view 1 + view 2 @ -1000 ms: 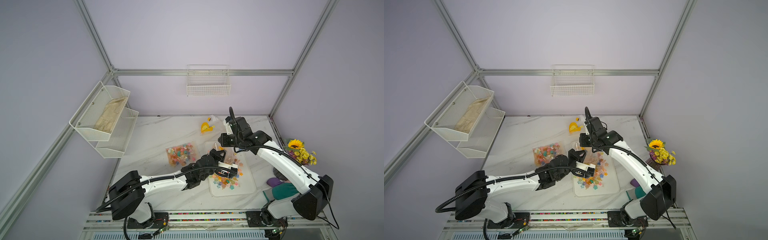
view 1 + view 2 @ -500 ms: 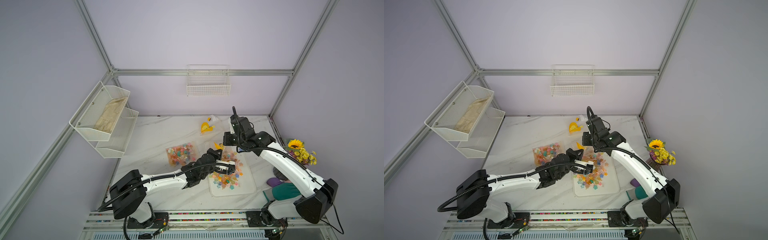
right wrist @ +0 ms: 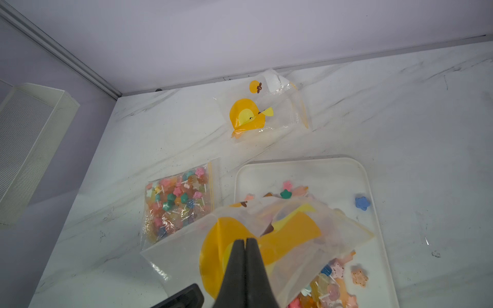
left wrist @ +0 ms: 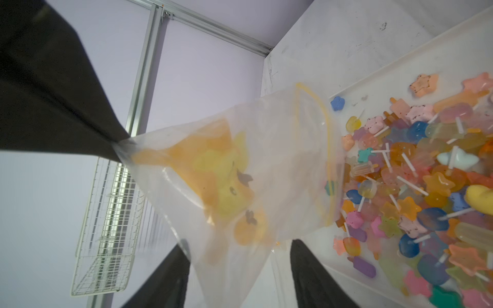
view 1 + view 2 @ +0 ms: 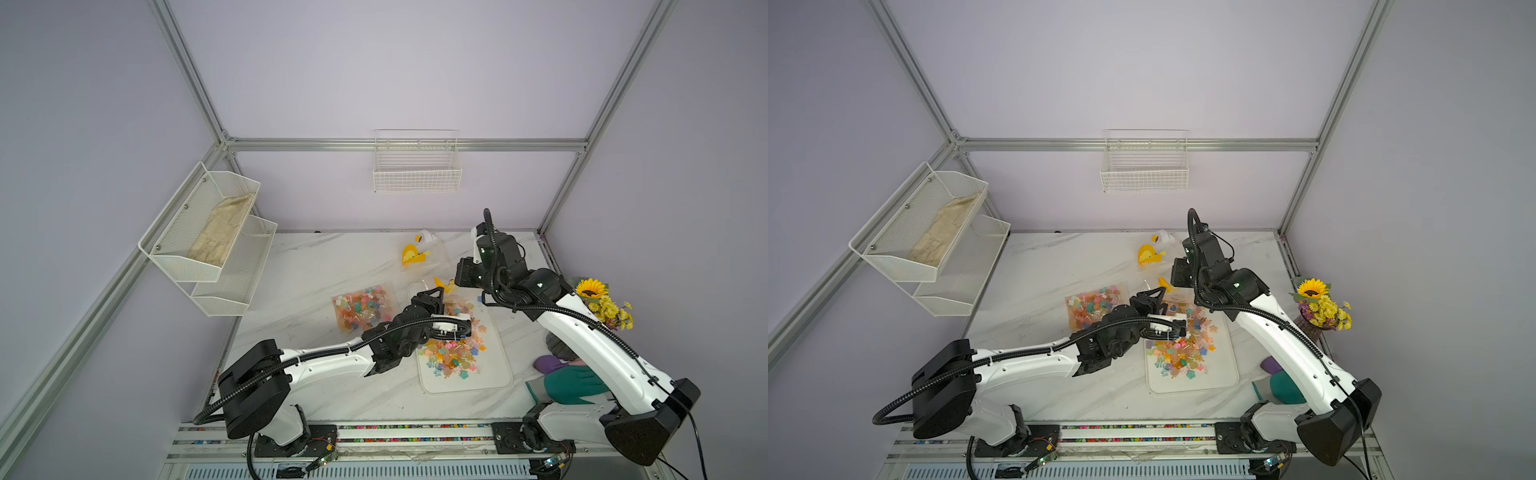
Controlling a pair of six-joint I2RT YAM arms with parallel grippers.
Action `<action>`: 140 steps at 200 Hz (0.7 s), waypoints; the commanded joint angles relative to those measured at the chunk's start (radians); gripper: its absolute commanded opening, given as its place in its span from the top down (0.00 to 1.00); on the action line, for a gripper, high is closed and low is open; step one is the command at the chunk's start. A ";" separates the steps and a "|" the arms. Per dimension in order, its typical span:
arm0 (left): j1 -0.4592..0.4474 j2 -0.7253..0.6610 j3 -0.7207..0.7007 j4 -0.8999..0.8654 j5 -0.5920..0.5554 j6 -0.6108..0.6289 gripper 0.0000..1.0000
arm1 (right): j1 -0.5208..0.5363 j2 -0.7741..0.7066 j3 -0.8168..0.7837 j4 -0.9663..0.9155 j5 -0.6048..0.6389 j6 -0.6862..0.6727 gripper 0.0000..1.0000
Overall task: Pour candies out of the ziploc bag
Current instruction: Place the ziploc bag at the center of the board.
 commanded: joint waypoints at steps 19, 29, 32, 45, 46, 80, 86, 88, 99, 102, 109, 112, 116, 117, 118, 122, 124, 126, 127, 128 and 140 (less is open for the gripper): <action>0.036 -0.154 0.107 -0.019 0.011 -0.255 0.13 | -0.002 0.010 0.013 0.026 -0.006 0.006 1.00; 0.060 -0.181 0.119 -0.064 0.033 -0.344 0.09 | -0.002 0.015 0.020 0.027 -0.011 0.006 1.00; 0.072 -0.192 0.124 -0.082 0.044 -0.377 0.08 | -0.002 0.017 0.021 0.027 -0.015 0.005 1.00; 0.119 -0.234 0.143 -0.156 0.094 -0.513 0.06 | -0.002 0.022 0.031 0.028 -0.030 0.000 1.00; 0.123 -0.238 0.144 -0.159 0.098 -0.521 0.05 | -0.002 0.023 0.032 0.028 -0.032 0.001 1.00; 0.261 -0.335 0.140 -0.236 0.188 -0.815 0.00 | -0.002 0.034 0.057 0.052 -0.120 -0.047 1.00; 0.285 -0.349 0.138 -0.250 0.192 -0.856 0.00 | -0.002 0.037 0.064 0.060 -0.133 -0.053 1.00; 0.294 -0.354 0.137 -0.252 0.193 -0.870 0.00 | -0.002 0.038 0.066 0.061 -0.136 -0.060 1.00; 0.336 -0.376 0.132 -0.271 0.192 -0.935 0.00 | -0.002 0.046 0.078 0.077 -0.176 -0.068 1.00; 0.348 -0.382 0.130 -0.275 0.192 -0.949 0.00 | -0.002 0.049 0.082 0.080 -0.182 -0.067 1.00; 0.372 -0.396 0.121 -0.282 0.193 -0.977 0.00 | -0.002 0.057 0.088 0.090 -0.195 -0.067 1.00; 0.381 -0.402 0.117 -0.285 0.193 -0.986 0.00 | -0.002 0.059 0.091 0.094 -0.202 -0.065 1.00; 0.390 -0.411 0.112 -0.290 0.193 -0.995 0.00 | -0.002 0.059 0.095 0.098 -0.213 -0.064 1.00; 0.392 -0.413 0.110 -0.290 0.193 -0.997 0.00 | -0.002 0.059 0.095 0.100 -0.217 -0.064 1.00; 0.394 -0.415 0.108 -0.292 0.192 -0.999 0.00 | -0.002 0.059 0.097 0.101 -0.219 -0.064 1.00; 0.400 -0.422 0.103 -0.296 0.193 -1.006 0.00 | -0.002 0.083 0.103 0.104 -0.232 -0.062 1.00; 0.404 -0.427 0.101 -0.298 0.194 -1.009 0.00 | -0.002 0.089 0.105 0.105 -0.238 -0.063 1.00; 0.406 -0.431 0.099 -0.302 0.194 -1.012 0.00 | -0.002 0.094 0.109 0.106 -0.247 -0.062 1.00; 0.408 -0.433 0.098 -0.302 0.194 -1.013 0.00 | -0.002 0.096 0.111 0.107 -0.249 -0.062 1.00; 0.409 -0.435 0.096 -0.304 0.194 -1.014 0.00 | -0.001 0.099 0.113 0.106 -0.251 -0.062 1.00; 0.421 -0.462 0.079 -0.317 0.194 -1.022 0.00 | 0.000 0.128 0.133 0.116 -0.291 -0.060 1.00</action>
